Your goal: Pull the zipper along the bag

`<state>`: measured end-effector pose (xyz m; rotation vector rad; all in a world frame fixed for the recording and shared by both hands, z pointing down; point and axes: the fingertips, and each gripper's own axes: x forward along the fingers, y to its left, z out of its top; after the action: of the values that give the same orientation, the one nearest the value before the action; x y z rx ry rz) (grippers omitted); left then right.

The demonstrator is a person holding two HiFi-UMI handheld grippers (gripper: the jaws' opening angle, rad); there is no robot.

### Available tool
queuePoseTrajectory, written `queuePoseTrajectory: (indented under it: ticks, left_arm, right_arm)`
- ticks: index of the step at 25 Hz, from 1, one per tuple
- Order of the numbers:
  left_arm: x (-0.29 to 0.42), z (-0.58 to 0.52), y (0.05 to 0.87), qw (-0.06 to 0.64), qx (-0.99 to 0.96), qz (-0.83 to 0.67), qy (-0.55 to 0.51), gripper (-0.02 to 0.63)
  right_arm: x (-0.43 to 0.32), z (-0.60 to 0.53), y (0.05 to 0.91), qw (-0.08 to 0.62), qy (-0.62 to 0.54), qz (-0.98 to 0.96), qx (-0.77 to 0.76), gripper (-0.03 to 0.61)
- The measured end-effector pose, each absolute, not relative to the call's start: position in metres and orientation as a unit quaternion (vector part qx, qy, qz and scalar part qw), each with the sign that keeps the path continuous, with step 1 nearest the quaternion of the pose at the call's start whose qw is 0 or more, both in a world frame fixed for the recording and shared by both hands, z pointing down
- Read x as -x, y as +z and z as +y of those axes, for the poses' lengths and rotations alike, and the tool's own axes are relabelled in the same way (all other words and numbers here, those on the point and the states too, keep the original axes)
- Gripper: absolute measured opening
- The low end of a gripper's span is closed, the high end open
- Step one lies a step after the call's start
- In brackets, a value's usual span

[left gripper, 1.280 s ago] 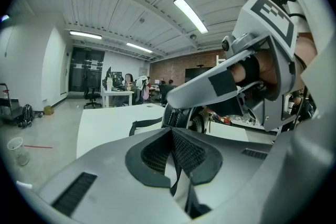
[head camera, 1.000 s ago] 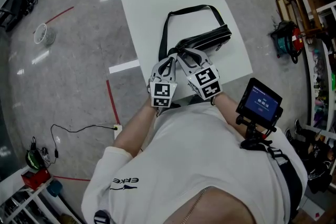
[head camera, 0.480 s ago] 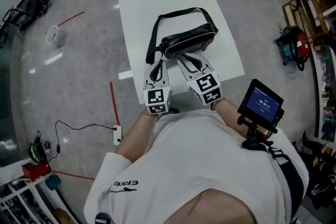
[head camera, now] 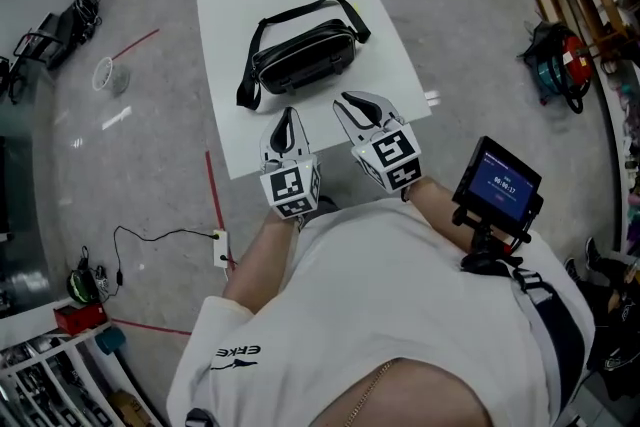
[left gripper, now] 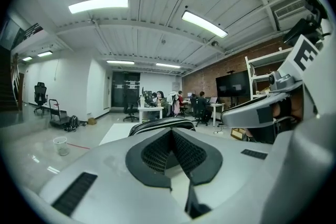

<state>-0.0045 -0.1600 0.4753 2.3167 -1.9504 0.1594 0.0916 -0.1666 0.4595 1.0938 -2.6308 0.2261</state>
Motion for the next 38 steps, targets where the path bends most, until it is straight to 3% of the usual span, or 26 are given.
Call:
queuePoseTrajectory:
  ticks: [7,22,38]
  left_arm:
    - [-0.044,-0.097,0.456,0.049,-0.74,-0.669,0.056,0.003]
    - [-0.05,-0.101,0.467,0.058,-0.75,-0.656,0.053,0.003]
    - [-0.022,-0.032,0.455,0.063,-0.775,-0.627,0.047,0.003]
  right_arm:
    - [-0.159,-0.116,0.448,0.123,0.088,-0.911,-0.383,0.036]
    - [-0.176,-0.123,0.456,0.103,0.099,-0.896,-0.42,0.006]
    - [-0.153,-0.043,0.443,0.105,0.107,-0.879,-0.453,0.005]
